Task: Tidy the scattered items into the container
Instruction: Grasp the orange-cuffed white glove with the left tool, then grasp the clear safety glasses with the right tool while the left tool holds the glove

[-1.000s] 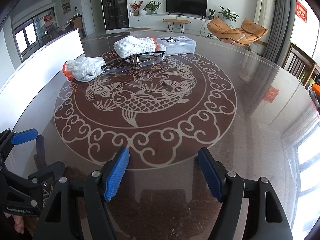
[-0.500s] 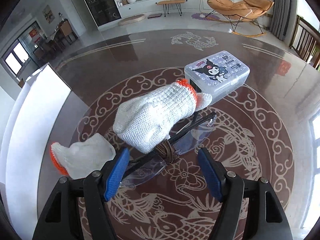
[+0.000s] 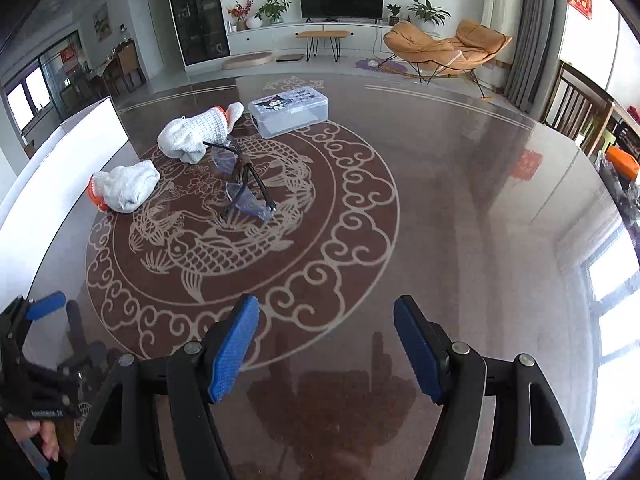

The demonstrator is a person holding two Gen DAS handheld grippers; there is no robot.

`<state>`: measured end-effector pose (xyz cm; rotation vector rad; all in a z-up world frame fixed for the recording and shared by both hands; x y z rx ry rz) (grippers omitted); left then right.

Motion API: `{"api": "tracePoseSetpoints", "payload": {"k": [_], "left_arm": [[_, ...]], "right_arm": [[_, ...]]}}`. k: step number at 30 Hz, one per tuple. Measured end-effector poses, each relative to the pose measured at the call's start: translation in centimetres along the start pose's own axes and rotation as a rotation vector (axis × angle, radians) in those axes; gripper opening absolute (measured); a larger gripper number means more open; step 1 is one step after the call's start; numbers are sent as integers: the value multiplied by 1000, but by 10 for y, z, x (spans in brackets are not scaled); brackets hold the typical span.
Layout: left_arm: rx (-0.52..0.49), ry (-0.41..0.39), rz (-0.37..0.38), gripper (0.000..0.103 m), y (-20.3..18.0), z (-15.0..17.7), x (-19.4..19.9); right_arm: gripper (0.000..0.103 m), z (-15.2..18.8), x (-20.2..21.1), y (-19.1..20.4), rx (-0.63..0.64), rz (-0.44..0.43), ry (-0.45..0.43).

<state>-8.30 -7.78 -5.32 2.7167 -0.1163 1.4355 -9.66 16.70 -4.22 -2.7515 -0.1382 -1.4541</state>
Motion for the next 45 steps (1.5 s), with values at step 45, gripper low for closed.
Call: {"api": "tracePoseSetpoints", "payload": {"k": [45], "left_arm": [[-79,43,122,78,-20,-120,-85]], "right_arm": [[73,40,-5,16,71,17,-55]]}}
Point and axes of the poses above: each gripper's, at about its wrist camera, not at the fingertips, and x roughly against the way its jaws point, y to its left, z to its underside, the point moved 1 cm from there along -x, roughly the way its jaws point, and after that the axes turned 4 degrees about x, right-handed, at the moved point
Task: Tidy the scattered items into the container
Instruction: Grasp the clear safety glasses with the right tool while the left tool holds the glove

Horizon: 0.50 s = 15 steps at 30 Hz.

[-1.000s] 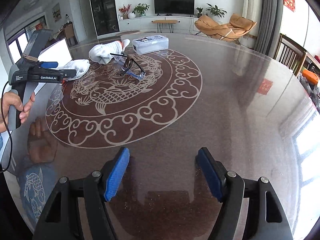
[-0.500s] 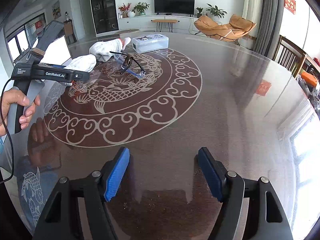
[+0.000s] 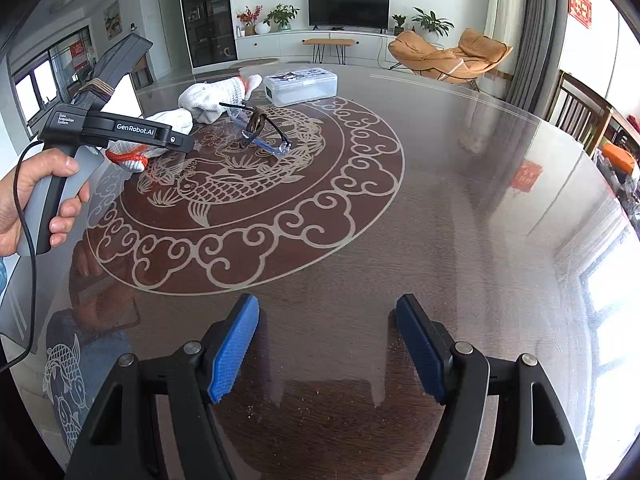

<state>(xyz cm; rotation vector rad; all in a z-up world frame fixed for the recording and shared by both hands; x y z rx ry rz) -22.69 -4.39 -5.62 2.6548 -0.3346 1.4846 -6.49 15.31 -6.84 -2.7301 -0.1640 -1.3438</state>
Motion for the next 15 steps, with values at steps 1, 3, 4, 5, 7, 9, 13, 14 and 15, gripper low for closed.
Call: {"api": "tracePoseSetpoints", "payload": {"k": [1,3,4,5,7,9,13,14,15], "left_arm": [[0,-12,3,56,1,4,6],[4,-18,31,33,5,16,17],[17,-21,52,32,8,23,22],[28,-24,56,32,10,32,28],[47,-30,50,32,14,54,41],[75,-32,49,32,16,78,55],[119,-64,31,32,14,113,73],[128,-71,27,32,15,115,74],[138,-77,28,32,16,117,75]], "right_arm": [[73,0,0,0,0,0,0],[73,0,0,0,0,0,0],[73,0,0,0,0,0,0],[73,0,0,0,0,0,0],[73,0,0,0,-1,-1,0],[73,-2,0,-3,-12,-38,-14],[73,-44,-6,-6,-43,-171,-100],[73,-63,-10,-2,-25,-187,-133],[73,-81,-15,2,4,-185,-152]]}}
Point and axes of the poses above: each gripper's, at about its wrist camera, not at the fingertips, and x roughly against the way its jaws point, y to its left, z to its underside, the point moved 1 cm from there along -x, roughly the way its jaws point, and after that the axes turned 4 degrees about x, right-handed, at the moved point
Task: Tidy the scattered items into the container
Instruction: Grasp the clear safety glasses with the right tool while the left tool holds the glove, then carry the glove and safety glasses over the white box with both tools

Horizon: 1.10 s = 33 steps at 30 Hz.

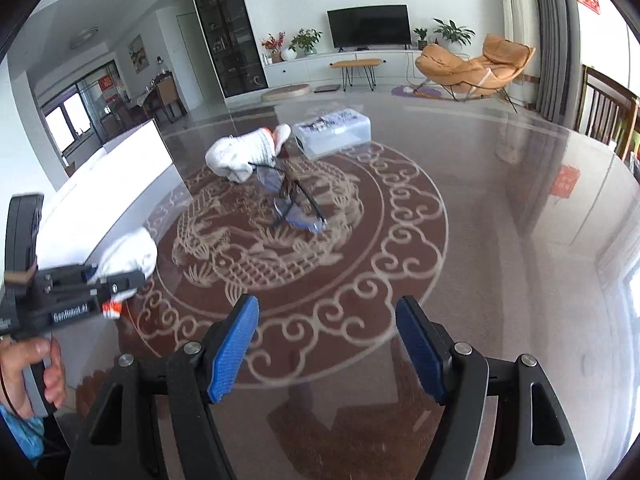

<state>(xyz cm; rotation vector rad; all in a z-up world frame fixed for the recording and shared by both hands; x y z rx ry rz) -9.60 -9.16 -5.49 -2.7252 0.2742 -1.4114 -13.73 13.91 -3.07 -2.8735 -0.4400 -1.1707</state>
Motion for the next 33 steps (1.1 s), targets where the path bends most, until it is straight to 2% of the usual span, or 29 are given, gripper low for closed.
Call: {"api": "tracePoseSetpoints", "payload": {"k": [2,5,8,10,11,12,13,14,15,19,25,28,33], "left_arm": [[27,-7,11,32,2,1,0],[55,-8,32,32,3,3,-1],[42,-20,28,32,2,4,-1],[29,-28,15,32,-1,5,-1],[25,-31,9,32,-2,6,-1],[20,-34,3,32,-3,6,-1],[14,-35,-4,32,-4,6,-1],[10,-34,-9,32,-5,6,-1],[13,-30,-8,32,-5,6,0],[52,-16,35,32,-6,19,9],[48,-5,83,32,-25,56,34],[40,-4,100,32,-32,68,44],[45,-8,103,32,-30,77,56]], "right_arm": [[73,-32,-28,9,62,-22,19],[73,-60,-75,17,121,-40,101],[73,-66,-109,23,165,-24,181],[70,-64,-124,23,158,-56,223],[68,-63,-121,24,156,-62,197],[50,-62,-119,23,138,-86,199],[24,-61,-115,23,128,-75,197],[14,-58,-111,22,113,-78,200],[12,-53,-104,22,103,-73,197],[12,-17,-63,28,65,-51,178],[12,41,16,46,-38,-44,113],[12,57,41,60,-49,-35,87],[12,66,58,81,-29,-33,85]]}}
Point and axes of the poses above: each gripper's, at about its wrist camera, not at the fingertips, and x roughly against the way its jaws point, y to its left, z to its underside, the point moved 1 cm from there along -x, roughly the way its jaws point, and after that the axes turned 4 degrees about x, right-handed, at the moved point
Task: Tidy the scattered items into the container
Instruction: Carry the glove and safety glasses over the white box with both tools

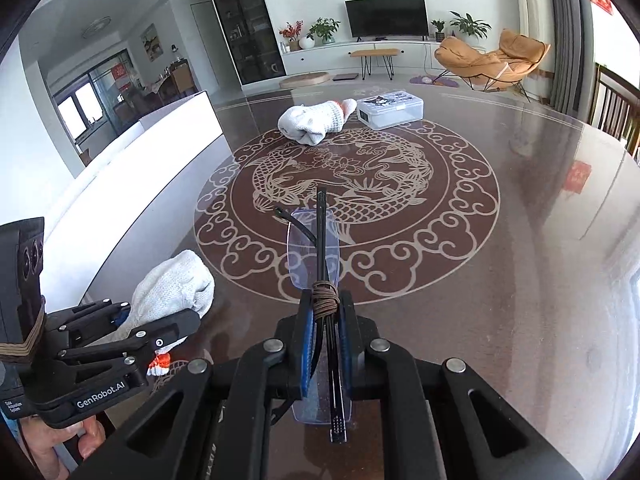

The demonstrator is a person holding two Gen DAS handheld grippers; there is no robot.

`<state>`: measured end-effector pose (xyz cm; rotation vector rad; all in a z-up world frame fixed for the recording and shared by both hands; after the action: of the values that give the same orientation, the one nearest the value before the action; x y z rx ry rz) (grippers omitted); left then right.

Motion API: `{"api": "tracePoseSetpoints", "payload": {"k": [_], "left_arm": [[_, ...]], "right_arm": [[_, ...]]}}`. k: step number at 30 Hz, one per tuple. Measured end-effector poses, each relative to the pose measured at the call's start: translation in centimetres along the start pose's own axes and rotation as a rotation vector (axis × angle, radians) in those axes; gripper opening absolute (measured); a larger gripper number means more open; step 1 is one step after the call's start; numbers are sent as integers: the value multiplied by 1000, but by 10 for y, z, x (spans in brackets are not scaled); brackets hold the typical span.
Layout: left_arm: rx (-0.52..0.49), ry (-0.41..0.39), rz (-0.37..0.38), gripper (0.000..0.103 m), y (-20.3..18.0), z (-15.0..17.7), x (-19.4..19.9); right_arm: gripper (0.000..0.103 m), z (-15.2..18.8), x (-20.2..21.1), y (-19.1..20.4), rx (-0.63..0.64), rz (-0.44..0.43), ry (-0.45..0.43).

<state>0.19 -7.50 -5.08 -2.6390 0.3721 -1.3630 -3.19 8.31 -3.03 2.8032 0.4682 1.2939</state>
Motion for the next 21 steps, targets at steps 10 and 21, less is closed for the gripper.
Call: {"api": "tracePoseSetpoints", "payload": {"k": [10,21], "left_arm": [[48,-49,42,32,18,-3,48],[250,-279,-152,33,178,-40,194]], "right_arm": [[12,-1,6,41,52,-54,40],[12,-109,22,204,296,-324,-97]]}}
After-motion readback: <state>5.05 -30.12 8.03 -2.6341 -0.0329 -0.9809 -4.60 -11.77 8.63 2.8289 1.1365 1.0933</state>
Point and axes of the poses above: each gripper's, at about its wrist camera, not at the fingertips, and x roughly against the way its jaws point, y to its left, z to its underside, the point moved 1 cm from there along -x, roughly the way its jaws point, and after that the axes turned 4 degrees about x, right-handed, at the moved point
